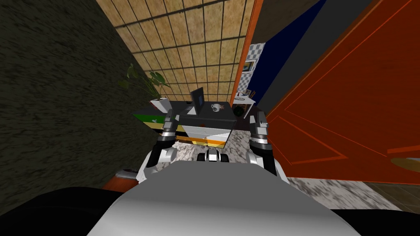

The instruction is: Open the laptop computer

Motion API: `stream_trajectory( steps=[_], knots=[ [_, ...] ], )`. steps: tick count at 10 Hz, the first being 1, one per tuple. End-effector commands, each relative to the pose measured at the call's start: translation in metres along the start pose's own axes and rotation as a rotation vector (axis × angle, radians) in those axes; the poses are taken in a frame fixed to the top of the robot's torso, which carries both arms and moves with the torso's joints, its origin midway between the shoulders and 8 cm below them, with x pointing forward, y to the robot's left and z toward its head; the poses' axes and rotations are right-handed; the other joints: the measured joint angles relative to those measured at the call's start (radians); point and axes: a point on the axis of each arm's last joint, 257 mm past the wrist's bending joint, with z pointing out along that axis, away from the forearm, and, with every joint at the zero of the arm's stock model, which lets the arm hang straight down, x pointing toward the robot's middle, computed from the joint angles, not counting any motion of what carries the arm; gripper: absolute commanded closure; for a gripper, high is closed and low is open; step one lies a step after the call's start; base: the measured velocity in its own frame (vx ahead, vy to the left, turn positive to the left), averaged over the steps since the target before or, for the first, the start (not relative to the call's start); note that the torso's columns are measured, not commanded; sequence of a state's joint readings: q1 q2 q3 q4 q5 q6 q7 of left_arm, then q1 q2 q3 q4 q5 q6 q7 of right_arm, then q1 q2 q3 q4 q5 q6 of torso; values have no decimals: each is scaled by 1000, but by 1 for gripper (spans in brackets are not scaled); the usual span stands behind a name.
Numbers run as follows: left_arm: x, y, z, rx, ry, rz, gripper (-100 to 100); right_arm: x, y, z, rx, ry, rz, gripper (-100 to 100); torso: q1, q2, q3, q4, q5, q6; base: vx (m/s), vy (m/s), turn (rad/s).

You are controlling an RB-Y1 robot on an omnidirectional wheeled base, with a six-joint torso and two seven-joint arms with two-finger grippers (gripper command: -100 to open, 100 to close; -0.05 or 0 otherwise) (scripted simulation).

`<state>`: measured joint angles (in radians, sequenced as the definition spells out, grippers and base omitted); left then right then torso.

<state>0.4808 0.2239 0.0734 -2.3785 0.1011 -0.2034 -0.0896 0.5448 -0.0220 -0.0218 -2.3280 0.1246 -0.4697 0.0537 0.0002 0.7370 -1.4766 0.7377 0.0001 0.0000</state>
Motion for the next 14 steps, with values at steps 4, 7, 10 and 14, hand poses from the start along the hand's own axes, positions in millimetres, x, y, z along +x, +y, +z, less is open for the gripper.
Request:
stream_trajectory(
  steps=[4, 7, 10, 14],
  knots=[
    [2, 20, -2, -115, 38, -19, -100, 0, 0, 0, 0, 0, 0, 0, -1, 0, 0, 0, 0, 0, -39, -33, -68],
    [2, 33, -5, -174, 55, -6, -100, 0, 0, 0, 0, 0, 0, 0, 0, 0, 0, 0, 0, 0, -8, -30, -61],
    [-2, 57, -12, -274, 83, 39, -100, 0, 0, 0, 0, 0, 0, 0, 0, 0, 0, 0, 0, 0, 26, -21, -77],
    [-7, 78, -20, -358, 101, 84, -100, 0, 0, 0, 0, 0, 0, 0, -1, 0, 0, 0, 0, 0, 38, -22, -48]
  ],
)
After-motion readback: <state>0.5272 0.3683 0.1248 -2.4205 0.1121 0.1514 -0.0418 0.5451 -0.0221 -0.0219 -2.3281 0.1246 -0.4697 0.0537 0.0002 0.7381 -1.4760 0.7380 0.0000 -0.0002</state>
